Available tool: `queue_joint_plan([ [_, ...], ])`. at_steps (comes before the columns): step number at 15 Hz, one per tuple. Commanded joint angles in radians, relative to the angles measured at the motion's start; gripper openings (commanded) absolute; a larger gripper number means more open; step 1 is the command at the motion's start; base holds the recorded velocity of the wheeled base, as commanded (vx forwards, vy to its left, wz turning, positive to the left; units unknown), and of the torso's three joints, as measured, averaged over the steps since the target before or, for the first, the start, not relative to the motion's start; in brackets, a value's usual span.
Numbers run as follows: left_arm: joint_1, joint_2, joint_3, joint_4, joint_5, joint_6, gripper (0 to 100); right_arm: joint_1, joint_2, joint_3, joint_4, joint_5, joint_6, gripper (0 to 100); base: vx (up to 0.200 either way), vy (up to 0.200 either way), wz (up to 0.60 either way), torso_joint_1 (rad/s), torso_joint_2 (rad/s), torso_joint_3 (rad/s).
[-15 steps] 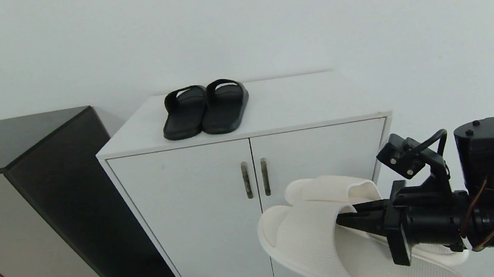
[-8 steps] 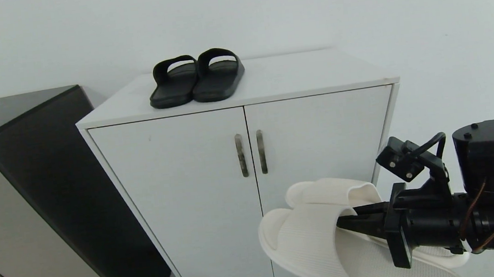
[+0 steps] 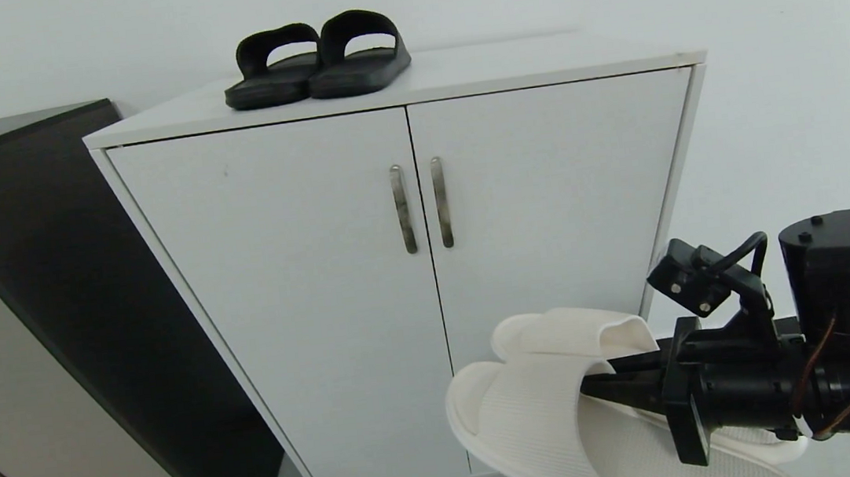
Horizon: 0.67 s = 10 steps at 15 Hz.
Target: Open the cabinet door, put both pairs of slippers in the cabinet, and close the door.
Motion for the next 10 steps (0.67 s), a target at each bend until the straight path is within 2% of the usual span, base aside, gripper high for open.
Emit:
queue_joint_plan([
  [1,0.001,0.0,0.0,-0.002,0.0,-0.001,0,0.0,-0.001,0.004,-0.001,0.001,0.0,0,0.0,0.0,0.0,-0.027,0.33,0.3],
  [4,0.001,0.0,0.0,0.0,-0.001,-0.001,0,0.0,-0.001,0.004,-0.001,0.001,0.0,0,0.0,0.0,0.0,-0.006,0.12,0.108],
  [5,0.001,0.0,-0.002,0.0,-0.001,-0.008,100,0.0,-0.001,0.004,-0.001,0.001,0.0,0,0.0,0.0,0.0,0.0,0.0,0.0],
  [9,0.001,0.002,-0.002,0.001,-0.007,0.003,100,0.003,-0.001,0.005,-0.001,0.001,0.0,0,0.0,0.0,0.0,0.0,0.0,0.0],
  [10,0.001,0.021,-0.003,0.001,-0.02,0.05,100,0.003,-0.001,0.005,-0.012,0.002,-0.009,0,0.0,0.0,0.0,0.0,0.0,0.0],
])
